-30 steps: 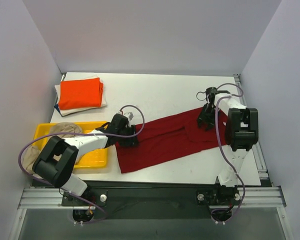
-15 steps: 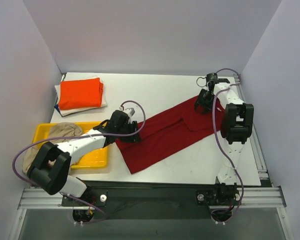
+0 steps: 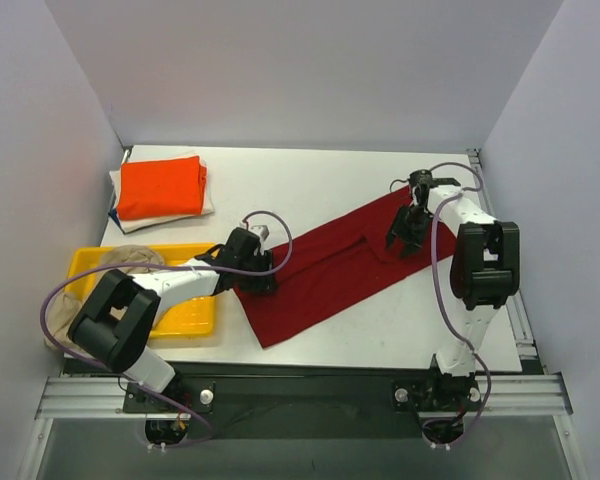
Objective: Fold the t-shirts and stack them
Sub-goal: Rotate the tshirt 80 degrees
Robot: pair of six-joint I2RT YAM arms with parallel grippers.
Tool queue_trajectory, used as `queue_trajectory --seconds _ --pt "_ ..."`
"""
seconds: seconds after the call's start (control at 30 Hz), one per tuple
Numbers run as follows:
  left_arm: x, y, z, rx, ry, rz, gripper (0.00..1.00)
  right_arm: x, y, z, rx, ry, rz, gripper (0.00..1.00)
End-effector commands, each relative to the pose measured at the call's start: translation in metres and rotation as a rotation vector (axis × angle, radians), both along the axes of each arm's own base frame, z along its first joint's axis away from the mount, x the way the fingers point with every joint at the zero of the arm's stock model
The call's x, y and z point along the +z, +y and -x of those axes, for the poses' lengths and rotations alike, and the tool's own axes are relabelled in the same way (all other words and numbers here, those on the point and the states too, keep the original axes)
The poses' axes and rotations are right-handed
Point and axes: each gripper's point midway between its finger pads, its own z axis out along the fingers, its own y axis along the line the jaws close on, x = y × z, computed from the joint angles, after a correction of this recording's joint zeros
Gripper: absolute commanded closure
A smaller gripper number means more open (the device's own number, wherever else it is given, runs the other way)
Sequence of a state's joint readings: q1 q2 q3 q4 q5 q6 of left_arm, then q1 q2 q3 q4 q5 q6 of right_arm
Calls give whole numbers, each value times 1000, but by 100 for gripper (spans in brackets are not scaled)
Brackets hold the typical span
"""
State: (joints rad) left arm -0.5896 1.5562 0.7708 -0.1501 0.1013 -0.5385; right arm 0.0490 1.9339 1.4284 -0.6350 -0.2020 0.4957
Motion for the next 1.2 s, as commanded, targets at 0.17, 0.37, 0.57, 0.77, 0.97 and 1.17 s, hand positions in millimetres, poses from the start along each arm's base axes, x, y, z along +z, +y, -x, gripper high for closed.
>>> queue_trajectory --seconds 0.17,0.37,0.57,0.77,0.97,1.17 --pt "-13 6 17 12 36 -43 46 -42 7 18 -49 153 20 62" --pt "-7 -11 36 -46 62 -19 46 -51 9 -4 -75 157 27 64" --pt "-7 -45 63 -134 130 43 46 -45 13 -43 -63 127 26 64" --pt "-3 -74 76 -250 119 86 46 -37 18 -86 -30 85 18 64" --pt "0 -111 82 -332 137 181 46 -41 26 -110 -16 62 -12 63" --pt "-7 -140 93 -388 181 191 46 -45 35 -126 -26 40 -55 63"
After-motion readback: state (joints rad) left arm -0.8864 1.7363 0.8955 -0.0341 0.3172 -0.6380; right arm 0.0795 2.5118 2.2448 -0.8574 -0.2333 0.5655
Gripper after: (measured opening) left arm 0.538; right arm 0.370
